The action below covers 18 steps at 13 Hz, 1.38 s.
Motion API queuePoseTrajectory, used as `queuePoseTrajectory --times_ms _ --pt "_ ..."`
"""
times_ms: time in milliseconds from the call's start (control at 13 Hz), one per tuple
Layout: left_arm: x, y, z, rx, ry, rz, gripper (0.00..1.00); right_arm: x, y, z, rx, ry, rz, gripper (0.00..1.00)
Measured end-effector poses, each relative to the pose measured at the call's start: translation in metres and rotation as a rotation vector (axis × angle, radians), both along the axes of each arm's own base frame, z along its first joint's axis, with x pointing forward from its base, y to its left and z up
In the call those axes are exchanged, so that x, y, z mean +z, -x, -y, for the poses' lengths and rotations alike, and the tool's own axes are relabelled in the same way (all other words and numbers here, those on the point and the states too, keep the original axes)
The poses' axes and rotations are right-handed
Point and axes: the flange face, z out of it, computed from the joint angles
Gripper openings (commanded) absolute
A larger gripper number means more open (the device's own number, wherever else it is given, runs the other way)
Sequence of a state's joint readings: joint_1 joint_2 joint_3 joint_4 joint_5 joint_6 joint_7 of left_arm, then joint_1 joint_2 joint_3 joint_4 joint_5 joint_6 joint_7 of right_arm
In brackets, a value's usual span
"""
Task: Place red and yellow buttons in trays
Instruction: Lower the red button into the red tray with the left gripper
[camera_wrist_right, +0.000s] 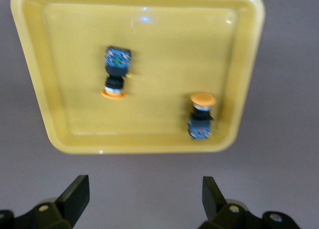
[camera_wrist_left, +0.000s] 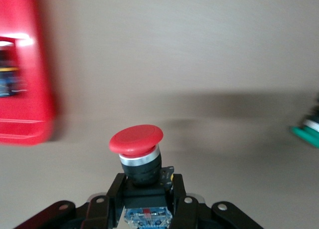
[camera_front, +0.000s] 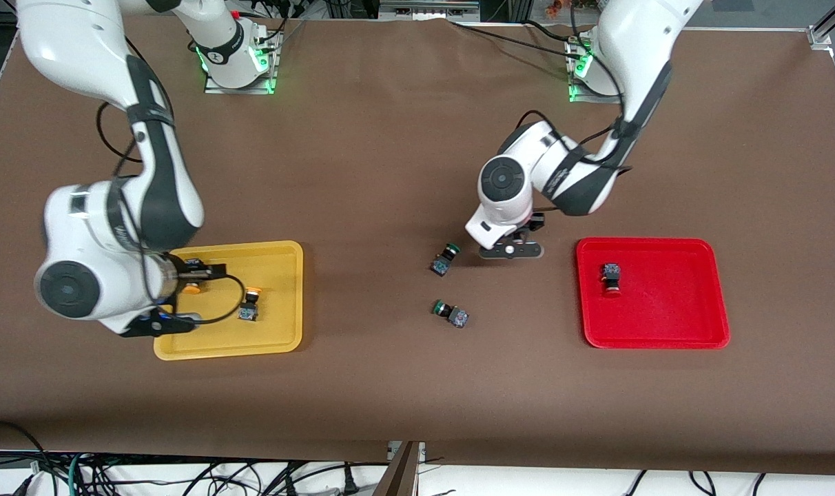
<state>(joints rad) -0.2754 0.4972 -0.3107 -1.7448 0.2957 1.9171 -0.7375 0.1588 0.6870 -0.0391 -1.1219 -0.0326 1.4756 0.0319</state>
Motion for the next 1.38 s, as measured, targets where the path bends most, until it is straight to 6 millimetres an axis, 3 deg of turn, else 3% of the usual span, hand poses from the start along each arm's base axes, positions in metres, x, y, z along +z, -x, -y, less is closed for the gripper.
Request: queuePoseTrajectory --times_ms 77,231,538,769,1000,1077,1154,1385 --pt "0.017 -0.008 -0.021 0.015 -0.030 -0.016 0.16 0.017 0.004 0.015 0.003 -0.002 -0.010 1.00" --pt "0.026 -0.032 -0.079 0.016 -0.041 -0.053 0.17 0.055 0.018 0.032 0.012 -0.006 -0.032 1.00" --pt "0.017 -0.081 -0.238 -0.045 0.058 -0.108 0.17 0.152 0.064 0.027 0.000 -0.010 -0.038 1.00" --pt "-0.014 -0.097 -0.313 -0.116 0.142 -0.086 0.21 0.215 0.102 0.016 0.014 -0.028 0.028 1.00" --pt "-0.056 -0.101 -0.342 -0.161 0.196 -0.080 0.25 0.264 0.140 0.020 0.021 -0.046 0.136 1.00" --pt "-0.068 -0.101 -0.345 -0.169 0.208 -0.081 0.35 0.273 0.152 0.023 0.020 -0.051 0.172 1.00" --pt "-0.077 -0.100 -0.346 -0.177 0.217 -0.085 0.98 0.279 0.165 0.026 0.020 -0.055 0.193 1.00" --pt "-0.081 -0.102 -0.340 -0.187 0.227 -0.085 1.00 0.276 0.184 0.028 0.021 -0.055 0.183 1.00"
